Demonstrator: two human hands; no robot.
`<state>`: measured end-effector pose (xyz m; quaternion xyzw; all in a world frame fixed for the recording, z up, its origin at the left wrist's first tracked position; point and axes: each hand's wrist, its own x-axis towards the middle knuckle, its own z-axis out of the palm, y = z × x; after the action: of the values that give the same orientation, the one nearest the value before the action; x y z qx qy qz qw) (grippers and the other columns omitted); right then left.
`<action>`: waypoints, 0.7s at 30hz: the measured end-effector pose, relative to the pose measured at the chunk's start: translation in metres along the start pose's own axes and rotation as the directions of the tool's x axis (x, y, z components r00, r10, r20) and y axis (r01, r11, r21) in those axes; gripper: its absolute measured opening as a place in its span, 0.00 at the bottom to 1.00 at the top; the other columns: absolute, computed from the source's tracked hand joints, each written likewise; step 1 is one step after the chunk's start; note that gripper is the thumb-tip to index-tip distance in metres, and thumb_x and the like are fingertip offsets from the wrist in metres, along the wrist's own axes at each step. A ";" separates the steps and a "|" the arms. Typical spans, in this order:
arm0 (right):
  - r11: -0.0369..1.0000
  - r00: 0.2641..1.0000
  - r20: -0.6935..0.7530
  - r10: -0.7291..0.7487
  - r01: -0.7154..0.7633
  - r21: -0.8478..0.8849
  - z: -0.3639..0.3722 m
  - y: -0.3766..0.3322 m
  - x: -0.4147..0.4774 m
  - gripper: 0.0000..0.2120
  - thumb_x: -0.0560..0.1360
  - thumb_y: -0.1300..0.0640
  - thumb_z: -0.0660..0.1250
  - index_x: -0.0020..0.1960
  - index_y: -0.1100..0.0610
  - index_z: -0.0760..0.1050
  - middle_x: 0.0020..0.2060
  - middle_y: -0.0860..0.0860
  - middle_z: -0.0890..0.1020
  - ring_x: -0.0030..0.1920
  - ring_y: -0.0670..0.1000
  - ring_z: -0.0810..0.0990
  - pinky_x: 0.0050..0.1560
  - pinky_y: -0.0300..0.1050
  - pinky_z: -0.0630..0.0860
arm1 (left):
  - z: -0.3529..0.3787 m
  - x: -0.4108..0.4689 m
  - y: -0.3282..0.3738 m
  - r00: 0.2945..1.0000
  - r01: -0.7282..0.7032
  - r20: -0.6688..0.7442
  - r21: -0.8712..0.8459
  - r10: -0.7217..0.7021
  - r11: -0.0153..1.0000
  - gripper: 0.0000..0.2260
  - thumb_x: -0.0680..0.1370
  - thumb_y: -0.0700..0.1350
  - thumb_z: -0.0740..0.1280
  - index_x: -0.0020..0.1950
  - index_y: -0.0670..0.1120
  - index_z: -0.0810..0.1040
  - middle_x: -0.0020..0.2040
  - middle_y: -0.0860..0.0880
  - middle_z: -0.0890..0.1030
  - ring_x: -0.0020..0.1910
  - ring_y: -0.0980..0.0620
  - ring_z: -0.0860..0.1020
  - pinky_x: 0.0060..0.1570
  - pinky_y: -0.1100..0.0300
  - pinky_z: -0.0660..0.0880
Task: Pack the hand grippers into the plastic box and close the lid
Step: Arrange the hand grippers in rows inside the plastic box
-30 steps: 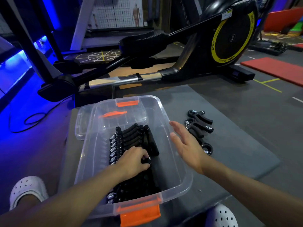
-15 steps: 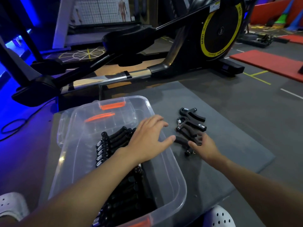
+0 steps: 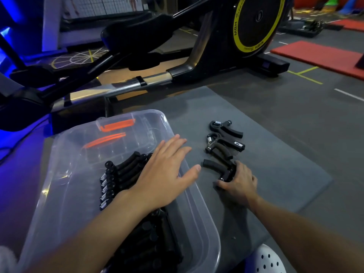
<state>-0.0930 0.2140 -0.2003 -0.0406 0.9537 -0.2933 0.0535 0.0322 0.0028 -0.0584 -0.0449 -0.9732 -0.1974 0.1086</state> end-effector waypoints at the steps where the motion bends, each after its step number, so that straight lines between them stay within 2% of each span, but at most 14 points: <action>1: 1.000 1.000 0.000 -0.005 0.005 -0.001 -0.001 -0.002 0.000 0.48 0.59 0.37 0.77 0.72 0.52 0.62 0.68 0.50 0.70 0.71 0.53 0.65 0.69 0.52 0.60 | 0.000 0.000 0.000 1.000 0.000 0.002 -0.001 0.000 1.000 0.33 0.76 0.67 0.49 0.74 0.49 0.68 0.78 0.54 0.61 0.78 0.60 0.48 0.78 0.56 0.44; 9: 0.995 0.996 0.087 -0.038 0.030 0.094 -0.026 -0.011 -0.017 0.47 0.60 0.43 0.79 0.72 0.55 0.62 0.66 0.56 0.70 0.67 0.58 0.66 0.67 0.50 0.66 | -0.005 0.000 0.004 0.999 0.014 0.029 -0.025 -0.014 1.000 0.34 0.74 0.67 0.49 0.73 0.50 0.69 0.78 0.54 0.62 0.78 0.60 0.49 0.78 0.53 0.45; 11: 0.989 0.995 0.082 -0.061 0.049 0.140 -0.046 -0.017 -0.025 0.46 0.59 0.43 0.79 0.71 0.54 0.62 0.64 0.55 0.71 0.66 0.57 0.68 0.66 0.52 0.68 | -0.008 0.001 0.004 0.999 0.029 0.038 -0.059 -0.027 0.998 0.30 0.75 0.67 0.53 0.70 0.51 0.72 0.77 0.55 0.63 0.78 0.59 0.51 0.78 0.53 0.43; 13: 0.975 0.992 0.070 -0.106 0.090 0.203 -0.070 -0.027 -0.029 0.47 0.57 0.42 0.79 0.70 0.52 0.62 0.61 0.52 0.74 0.63 0.54 0.73 0.63 0.52 0.72 | -0.015 0.003 0.005 0.998 0.056 0.028 -0.119 -0.053 0.991 0.22 0.78 0.61 0.62 0.67 0.52 0.74 0.75 0.54 0.67 0.77 0.59 0.56 0.78 0.52 0.43; 15: 0.942 0.980 0.083 -0.181 0.148 0.302 -0.098 -0.042 -0.034 0.45 0.59 0.47 0.80 0.69 0.52 0.62 0.57 0.47 0.77 0.57 0.47 0.78 0.56 0.42 0.75 | -0.024 0.006 0.007 0.998 0.053 -0.032 -0.160 -0.059 0.986 0.18 0.78 0.55 0.68 0.66 0.53 0.75 0.72 0.55 0.70 0.74 0.58 0.63 0.77 0.51 0.49; 17: 0.913 0.957 0.114 -0.266 0.212 0.347 -0.130 -0.061 -0.043 0.41 0.63 0.53 0.81 0.68 0.51 0.62 0.53 0.44 0.77 0.51 0.37 0.77 0.48 0.31 0.73 | -0.035 0.010 0.012 0.993 0.002 -0.112 -0.185 -0.023 0.983 0.17 0.76 0.51 0.71 0.65 0.54 0.77 0.67 0.59 0.72 0.68 0.58 0.69 0.73 0.54 0.61; 19: 0.907 0.937 0.138 -0.321 0.262 0.330 -0.157 -0.076 -0.053 0.41 0.63 0.51 0.81 0.67 0.46 0.61 0.53 0.45 0.76 0.51 0.38 0.77 0.49 0.31 0.72 | -0.046 0.014 0.019 0.990 -0.054 -0.135 -0.206 0.026 0.977 0.17 0.75 0.49 0.73 0.63 0.54 0.77 0.63 0.60 0.73 0.64 0.60 0.71 0.66 0.60 0.66; 21: 0.904 0.920 0.163 -0.357 0.296 0.309 -0.177 -0.088 -0.065 0.42 0.62 0.48 0.81 0.68 0.44 0.61 0.55 0.47 0.76 0.52 0.43 0.79 0.55 0.38 0.74 | -0.056 0.016 0.027 0.990 -0.103 -0.115 -0.192 0.082 0.976 0.17 0.74 0.49 0.74 0.62 0.52 0.78 0.61 0.58 0.75 0.60 0.59 0.73 0.62 0.63 0.68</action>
<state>-0.0472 0.2465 -0.0003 -0.2243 0.8708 -0.4231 0.1114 0.0312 0.0060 0.0056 -0.0900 -0.9386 -0.2898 0.1644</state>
